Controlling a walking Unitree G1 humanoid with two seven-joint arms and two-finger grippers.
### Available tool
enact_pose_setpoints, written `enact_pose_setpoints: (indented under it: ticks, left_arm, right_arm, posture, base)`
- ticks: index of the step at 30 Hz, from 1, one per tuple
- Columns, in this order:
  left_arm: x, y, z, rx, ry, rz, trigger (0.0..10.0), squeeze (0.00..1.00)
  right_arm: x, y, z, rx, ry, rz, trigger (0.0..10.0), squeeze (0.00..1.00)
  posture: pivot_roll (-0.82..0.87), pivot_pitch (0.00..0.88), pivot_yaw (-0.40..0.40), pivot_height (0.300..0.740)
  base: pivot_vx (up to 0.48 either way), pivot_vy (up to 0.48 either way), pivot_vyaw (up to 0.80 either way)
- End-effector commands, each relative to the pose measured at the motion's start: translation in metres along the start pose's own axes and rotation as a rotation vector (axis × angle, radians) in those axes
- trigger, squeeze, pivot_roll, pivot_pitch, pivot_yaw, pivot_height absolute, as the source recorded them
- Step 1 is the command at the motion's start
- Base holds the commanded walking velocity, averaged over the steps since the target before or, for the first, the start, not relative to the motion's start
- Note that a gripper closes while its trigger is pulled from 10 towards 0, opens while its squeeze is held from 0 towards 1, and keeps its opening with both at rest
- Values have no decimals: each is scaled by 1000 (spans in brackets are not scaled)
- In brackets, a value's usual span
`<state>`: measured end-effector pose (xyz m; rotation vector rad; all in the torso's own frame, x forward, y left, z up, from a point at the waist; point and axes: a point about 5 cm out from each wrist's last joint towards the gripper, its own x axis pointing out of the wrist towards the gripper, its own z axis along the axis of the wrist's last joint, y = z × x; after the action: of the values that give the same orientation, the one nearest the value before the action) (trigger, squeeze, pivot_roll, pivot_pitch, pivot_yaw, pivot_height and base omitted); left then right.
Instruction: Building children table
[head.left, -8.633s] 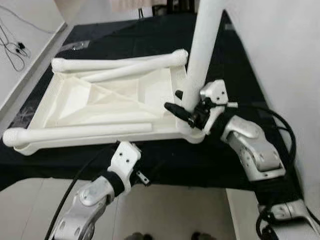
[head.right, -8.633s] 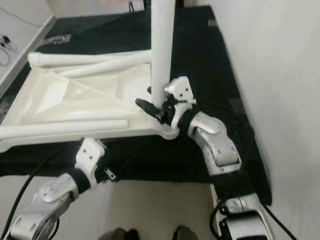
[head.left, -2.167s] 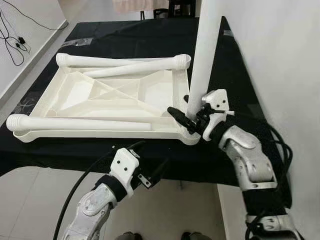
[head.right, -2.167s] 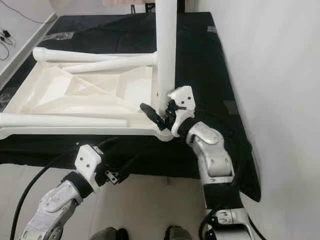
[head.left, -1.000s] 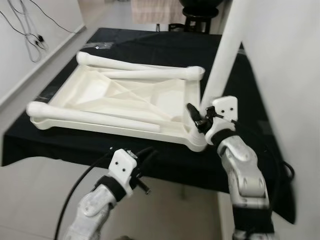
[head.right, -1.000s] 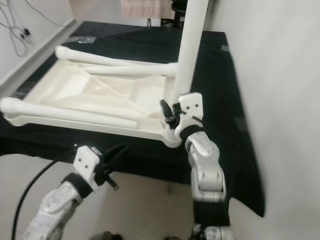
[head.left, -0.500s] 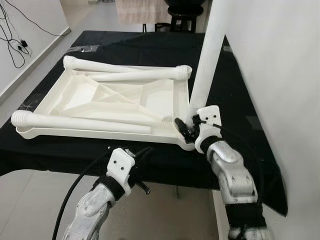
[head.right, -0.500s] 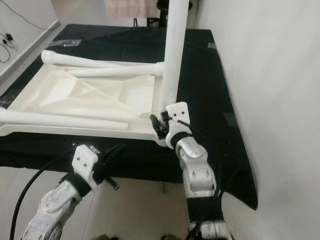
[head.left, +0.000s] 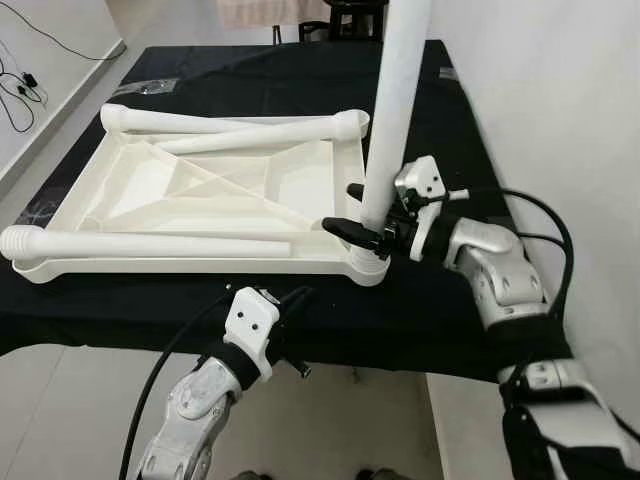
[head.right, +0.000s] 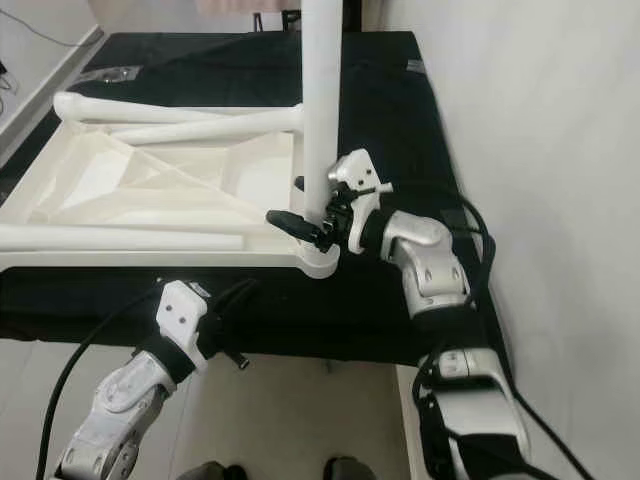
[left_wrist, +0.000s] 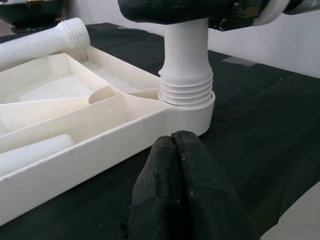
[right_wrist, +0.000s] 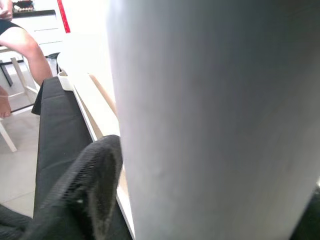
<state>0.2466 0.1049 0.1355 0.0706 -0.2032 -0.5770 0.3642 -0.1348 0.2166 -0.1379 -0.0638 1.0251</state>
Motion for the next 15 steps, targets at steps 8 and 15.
enact_pose_setpoints:
  ticks: [8, 15]
  left_arm:
    - [-30, -22, 20, -83, -60, 47, 10000, 0]
    - [-36, -30, 18, -115, -63, 83, 10000, 0]
  right_arm:
    - [-12, -19, -6, 7, 1, -94, 0, 0]
    - [-42, -20, -34, 21, 77, -254, 0, 0]
  posture:
    - [105, 131, -10, 740]
    - [110, 137, -24, 740]
  base:
    - [0, 0, 0]
    - [0, 0, 0]
